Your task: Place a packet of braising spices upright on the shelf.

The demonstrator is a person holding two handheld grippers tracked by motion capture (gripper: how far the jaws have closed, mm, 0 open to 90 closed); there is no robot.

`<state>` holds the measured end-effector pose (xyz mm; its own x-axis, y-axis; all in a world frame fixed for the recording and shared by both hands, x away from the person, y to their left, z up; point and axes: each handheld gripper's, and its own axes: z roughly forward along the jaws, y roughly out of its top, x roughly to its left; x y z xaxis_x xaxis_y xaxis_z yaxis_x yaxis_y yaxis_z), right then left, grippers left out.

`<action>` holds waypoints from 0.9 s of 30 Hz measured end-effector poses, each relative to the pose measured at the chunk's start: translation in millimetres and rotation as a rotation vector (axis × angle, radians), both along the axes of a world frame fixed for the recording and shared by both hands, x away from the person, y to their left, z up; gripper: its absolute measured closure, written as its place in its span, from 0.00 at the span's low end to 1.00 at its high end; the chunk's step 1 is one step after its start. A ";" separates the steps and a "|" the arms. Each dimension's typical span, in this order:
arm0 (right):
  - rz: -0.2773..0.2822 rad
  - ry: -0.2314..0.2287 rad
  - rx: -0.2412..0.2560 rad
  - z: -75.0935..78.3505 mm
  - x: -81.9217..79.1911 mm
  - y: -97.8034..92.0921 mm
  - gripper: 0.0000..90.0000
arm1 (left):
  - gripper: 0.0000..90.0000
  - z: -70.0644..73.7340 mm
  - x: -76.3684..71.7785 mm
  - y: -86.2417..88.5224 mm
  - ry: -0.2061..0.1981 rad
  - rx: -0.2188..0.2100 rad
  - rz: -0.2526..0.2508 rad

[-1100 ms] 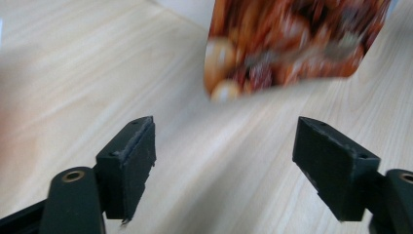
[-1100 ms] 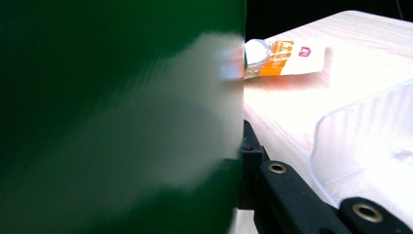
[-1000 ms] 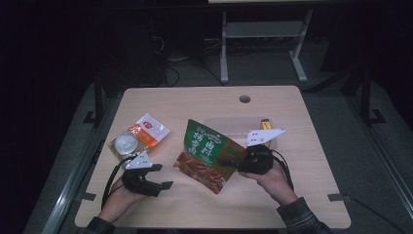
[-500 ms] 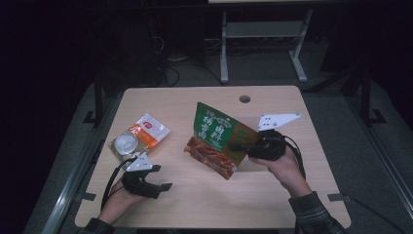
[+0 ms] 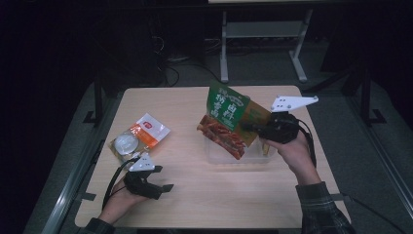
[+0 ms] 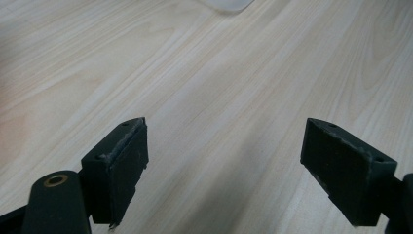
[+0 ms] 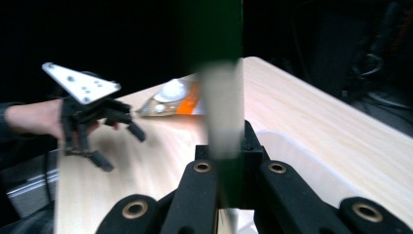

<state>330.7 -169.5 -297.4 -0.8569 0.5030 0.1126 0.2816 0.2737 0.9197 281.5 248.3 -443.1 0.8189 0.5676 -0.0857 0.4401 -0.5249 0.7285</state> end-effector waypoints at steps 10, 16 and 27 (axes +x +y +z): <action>-0.099 0.001 0.010 0.3 9.7 -22.9 0.99 | 0.19 0.5 -0.4 -1.1 -0.016 -0.021 -0.020; -0.166 -0.003 -0.020 -2.2 12.0 -34.2 0.99 | 0.19 0.5 -0.6 -2.0 -0.025 -0.018 -0.035; -0.240 0.022 -0.033 -12.0 18.8 -46.3 0.99 | 0.19 -0.2 -2.1 -4.9 -0.037 -0.007 -0.075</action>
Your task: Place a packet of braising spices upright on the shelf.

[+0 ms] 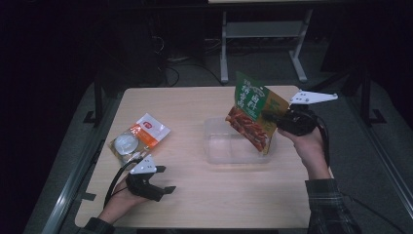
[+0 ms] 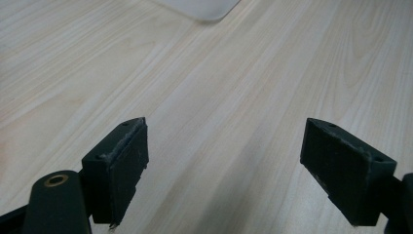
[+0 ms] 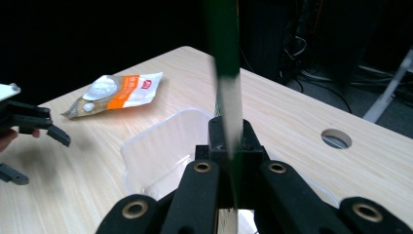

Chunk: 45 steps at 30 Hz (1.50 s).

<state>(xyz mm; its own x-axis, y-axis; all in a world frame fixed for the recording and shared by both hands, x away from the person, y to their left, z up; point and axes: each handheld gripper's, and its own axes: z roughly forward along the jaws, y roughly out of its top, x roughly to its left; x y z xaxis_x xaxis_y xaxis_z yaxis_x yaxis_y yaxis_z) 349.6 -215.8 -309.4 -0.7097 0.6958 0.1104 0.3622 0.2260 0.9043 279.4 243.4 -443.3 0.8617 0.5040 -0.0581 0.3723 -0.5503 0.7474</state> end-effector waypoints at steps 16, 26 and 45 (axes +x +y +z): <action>-0.066 0.028 -0.018 -11.0 6.3 0.4 0.99 | 0.19 -0.1 -0.5 -0.7 0.000 -0.002 0.000; -0.073 0.038 -0.026 -19.7 10.1 5.5 0.99 | 0.19 -0.1 -1.1 -1.2 -0.001 0.006 -0.008; -0.058 0.080 -0.061 -40.0 13.5 16.4 0.99 | 0.19 -1.4 -2.0 -3.4 0.013 0.013 -0.021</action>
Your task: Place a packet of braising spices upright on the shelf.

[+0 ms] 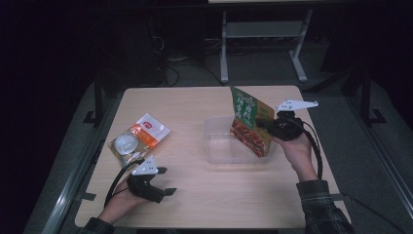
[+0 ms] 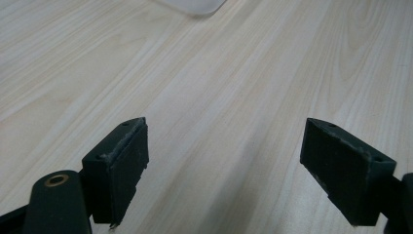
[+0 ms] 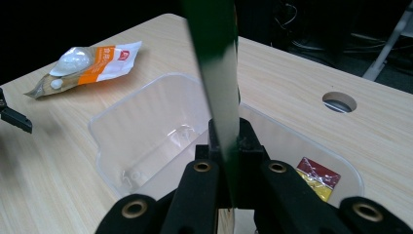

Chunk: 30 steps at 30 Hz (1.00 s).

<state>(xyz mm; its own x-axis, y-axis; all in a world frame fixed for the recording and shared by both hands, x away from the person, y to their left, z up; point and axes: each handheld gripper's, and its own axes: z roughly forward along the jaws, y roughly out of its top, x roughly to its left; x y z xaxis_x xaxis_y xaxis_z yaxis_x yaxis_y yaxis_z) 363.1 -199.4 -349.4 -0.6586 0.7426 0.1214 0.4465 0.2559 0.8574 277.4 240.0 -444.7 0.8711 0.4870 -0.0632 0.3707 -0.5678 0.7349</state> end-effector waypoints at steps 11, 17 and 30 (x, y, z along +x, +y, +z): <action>0.010 0.017 0.020 -9.2 -0.7 -3.1 0.99 | 0.19 -0.6 0.2 -1.4 0.009 0.012 -0.010; 0.014 0.037 0.014 -11.0 -1.6 -3.9 0.99 | 0.19 -1.3 -0.2 -1.9 0.015 0.017 -0.013; 0.026 0.048 0.004 -16.7 -7.7 -6.0 0.98 | 0.20 -3.2 -0.1 -3.6 0.031 0.033 -0.028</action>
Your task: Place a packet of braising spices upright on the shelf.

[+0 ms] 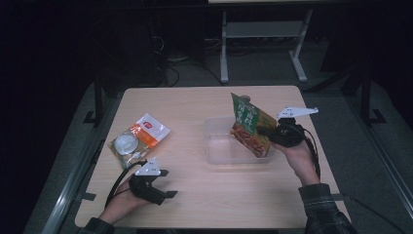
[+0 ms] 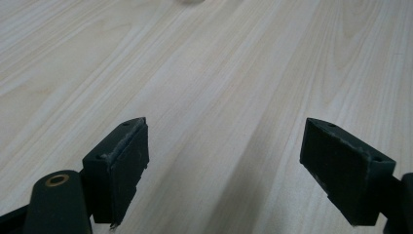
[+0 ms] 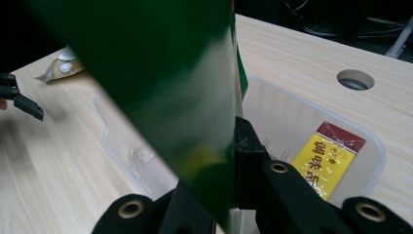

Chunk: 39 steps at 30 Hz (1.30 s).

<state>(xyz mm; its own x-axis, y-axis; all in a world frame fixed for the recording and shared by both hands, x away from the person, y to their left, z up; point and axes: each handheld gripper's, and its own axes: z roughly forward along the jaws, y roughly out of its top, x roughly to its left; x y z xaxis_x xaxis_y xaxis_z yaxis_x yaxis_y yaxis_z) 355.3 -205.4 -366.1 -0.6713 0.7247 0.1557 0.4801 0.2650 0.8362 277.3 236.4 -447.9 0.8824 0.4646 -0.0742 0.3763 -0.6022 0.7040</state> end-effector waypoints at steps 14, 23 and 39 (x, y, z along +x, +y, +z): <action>-0.035 -0.038 0.010 12.8 -10.1 -5.3 0.59 | 0.20 -0.4 0.6 -0.3 0.020 -0.005 -0.005; -0.053 -0.069 -0.034 18.9 -29.0 -14.0 0.44 | 0.20 0.5 0.4 -0.1 0.026 -0.017 -0.003; 0.009 -0.033 -0.069 -12.0 -71.9 -26.2 0.41 | 0.20 3.3 -0.8 0.0 0.022 -0.025 -0.004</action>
<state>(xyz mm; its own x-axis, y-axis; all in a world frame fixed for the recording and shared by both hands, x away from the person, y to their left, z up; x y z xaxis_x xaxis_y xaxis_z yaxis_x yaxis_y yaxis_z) 283.4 -231.6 -378.2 -0.6818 0.7268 0.0828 0.4495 0.3270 0.8313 276.4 236.4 -444.6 0.8822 0.4588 -0.1056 0.3897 -0.5858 0.7106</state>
